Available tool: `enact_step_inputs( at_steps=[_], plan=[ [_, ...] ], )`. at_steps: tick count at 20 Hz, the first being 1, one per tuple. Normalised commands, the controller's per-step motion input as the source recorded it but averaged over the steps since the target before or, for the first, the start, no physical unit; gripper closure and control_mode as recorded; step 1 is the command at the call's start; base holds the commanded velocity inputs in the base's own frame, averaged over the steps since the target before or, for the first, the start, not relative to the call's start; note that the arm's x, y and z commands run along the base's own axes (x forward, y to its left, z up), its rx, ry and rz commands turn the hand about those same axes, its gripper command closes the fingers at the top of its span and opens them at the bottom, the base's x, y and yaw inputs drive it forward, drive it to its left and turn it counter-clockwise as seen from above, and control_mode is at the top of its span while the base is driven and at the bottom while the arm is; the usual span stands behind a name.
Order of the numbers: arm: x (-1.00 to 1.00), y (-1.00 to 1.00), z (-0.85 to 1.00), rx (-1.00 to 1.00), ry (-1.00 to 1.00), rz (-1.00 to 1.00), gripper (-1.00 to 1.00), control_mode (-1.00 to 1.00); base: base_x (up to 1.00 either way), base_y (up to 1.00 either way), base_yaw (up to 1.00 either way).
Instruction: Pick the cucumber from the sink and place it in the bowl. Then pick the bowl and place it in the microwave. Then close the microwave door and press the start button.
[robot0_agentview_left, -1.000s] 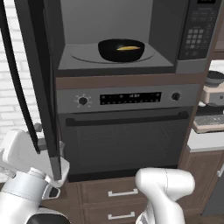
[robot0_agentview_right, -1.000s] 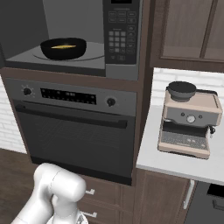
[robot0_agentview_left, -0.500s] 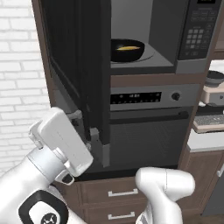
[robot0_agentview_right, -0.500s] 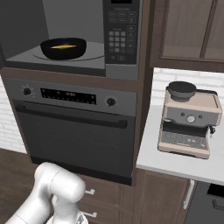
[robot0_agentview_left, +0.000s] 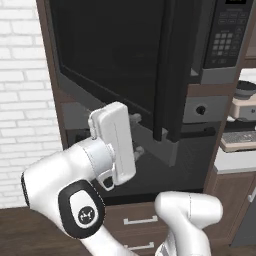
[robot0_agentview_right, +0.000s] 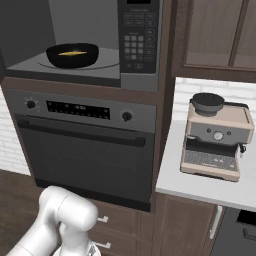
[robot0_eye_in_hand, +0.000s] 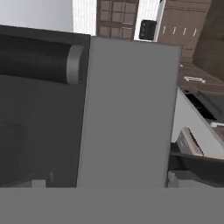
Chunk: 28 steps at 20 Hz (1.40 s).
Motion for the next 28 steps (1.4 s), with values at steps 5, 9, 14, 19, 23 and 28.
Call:
enact_step_inputs(
  at_steps=[5, 9, 14, 19, 23, 28],
  plan=[
    [0.00, -1.00, 0.13, 0.22, 0.00, 0.00, -1.00, -1.00, 0.00, 0.00, 0.00],
    [0.17, -0.90, 0.06, 0.22, 0.00, 0.06, -1.00, -1.00, 0.00, 0.00, 0.00],
    [0.34, -0.74, 0.19, 0.23, -0.02, 0.16, -1.00, -1.00, 0.00, 0.00, 0.00],
    [0.62, -0.39, 0.11, 0.25, -0.08, 0.29, -1.00, -1.00, 0.00, 0.00, 0.00],
    [0.87, -0.10, 0.00, 0.23, -0.08, 0.30, -1.00, -1.00, 0.00, 0.00, 0.00],
    [0.96, -0.01, 0.00, 0.16, -0.02, 0.29, -1.00, -1.00, 0.00, 0.00, 0.00]
  ],
)
